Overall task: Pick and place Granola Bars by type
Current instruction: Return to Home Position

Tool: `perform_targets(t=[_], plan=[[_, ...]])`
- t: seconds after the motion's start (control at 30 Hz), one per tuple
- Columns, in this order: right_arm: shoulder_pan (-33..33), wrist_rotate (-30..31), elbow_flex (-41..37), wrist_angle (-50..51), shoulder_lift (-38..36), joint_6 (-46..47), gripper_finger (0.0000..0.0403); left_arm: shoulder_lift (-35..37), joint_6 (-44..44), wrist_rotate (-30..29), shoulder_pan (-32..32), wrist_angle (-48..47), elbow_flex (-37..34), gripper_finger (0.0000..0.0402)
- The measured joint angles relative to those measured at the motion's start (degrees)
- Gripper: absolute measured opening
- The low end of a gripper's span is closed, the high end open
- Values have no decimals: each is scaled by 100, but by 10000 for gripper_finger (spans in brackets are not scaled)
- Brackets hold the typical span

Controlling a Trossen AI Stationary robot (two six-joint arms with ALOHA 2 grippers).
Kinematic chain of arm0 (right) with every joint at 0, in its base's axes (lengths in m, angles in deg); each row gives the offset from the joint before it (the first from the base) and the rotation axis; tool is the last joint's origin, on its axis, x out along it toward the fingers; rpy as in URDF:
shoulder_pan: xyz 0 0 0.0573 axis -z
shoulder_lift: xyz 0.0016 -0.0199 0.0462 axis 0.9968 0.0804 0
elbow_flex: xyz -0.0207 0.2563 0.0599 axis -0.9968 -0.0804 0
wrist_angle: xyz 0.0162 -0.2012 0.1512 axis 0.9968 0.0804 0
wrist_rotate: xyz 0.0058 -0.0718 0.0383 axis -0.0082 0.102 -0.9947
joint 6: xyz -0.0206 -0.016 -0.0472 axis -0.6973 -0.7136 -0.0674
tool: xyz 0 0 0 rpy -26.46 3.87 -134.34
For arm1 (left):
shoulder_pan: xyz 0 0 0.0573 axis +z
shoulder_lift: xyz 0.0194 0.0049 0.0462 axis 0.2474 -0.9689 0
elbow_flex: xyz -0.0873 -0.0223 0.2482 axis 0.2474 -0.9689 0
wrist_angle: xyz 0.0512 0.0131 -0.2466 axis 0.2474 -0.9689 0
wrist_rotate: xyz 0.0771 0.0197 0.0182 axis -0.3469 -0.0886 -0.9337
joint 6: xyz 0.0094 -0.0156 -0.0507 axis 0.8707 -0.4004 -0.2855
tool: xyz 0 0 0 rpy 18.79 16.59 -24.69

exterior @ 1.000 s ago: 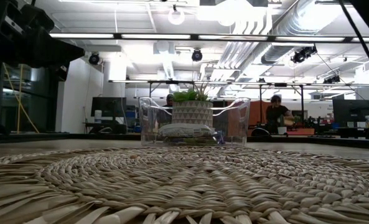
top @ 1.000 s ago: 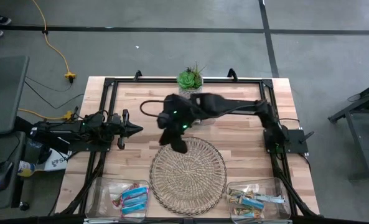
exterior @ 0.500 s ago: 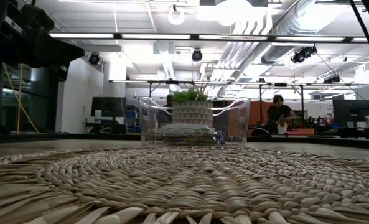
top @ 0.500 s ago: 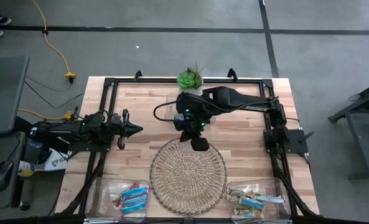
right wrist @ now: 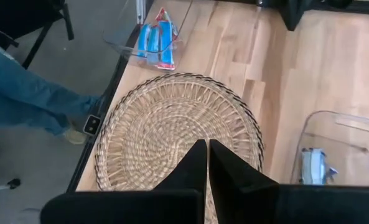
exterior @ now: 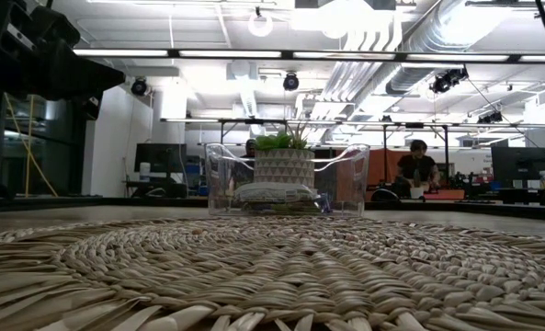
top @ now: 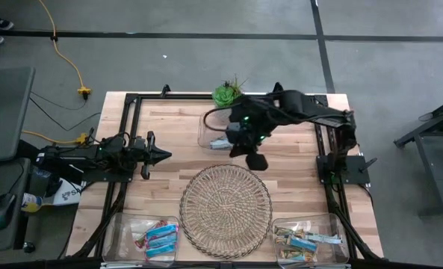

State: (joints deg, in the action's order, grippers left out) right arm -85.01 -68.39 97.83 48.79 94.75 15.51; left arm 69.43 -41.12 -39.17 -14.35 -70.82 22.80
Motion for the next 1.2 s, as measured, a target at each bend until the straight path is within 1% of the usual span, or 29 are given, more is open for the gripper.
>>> perform_targets(t=[0.07,0.27,0.37,0.43,0.5,0.6,0.8,0.93,1.07,1.2], plan=[[39,19,0,105,-178,-2,0,0,-1,0,0,0,2,1],[161,330,-29,332,-835,36,0,0,-2,0,1,0,1,1],[242,396,-334,272,-1366,139,0,0,0,0,1,0,1,1],[303,483,-732,108,-1814,205,0,0,0,0,1,0,2,1],[384,522,-1303,-168,-2347,329,0,0,-1,0,1,0,0,1],[537,596,-2428,-833,-3257,593,0,0,-1,0,1,0,0,1],[694,1052,-4862,-2030,-5138,1176,0,0,-1,-1,1,0,2,1],[692,1327,-6295,-2712,-6274,1680,0,0,-1,-1,2,0,1,1],[693,1632,-7527,-3369,-7287,2123,0,1,0,-2,1,0,2,1],[693,1628,-8559,-3928,-8092,2280,0,2,0,-2,1,0,1,1]])
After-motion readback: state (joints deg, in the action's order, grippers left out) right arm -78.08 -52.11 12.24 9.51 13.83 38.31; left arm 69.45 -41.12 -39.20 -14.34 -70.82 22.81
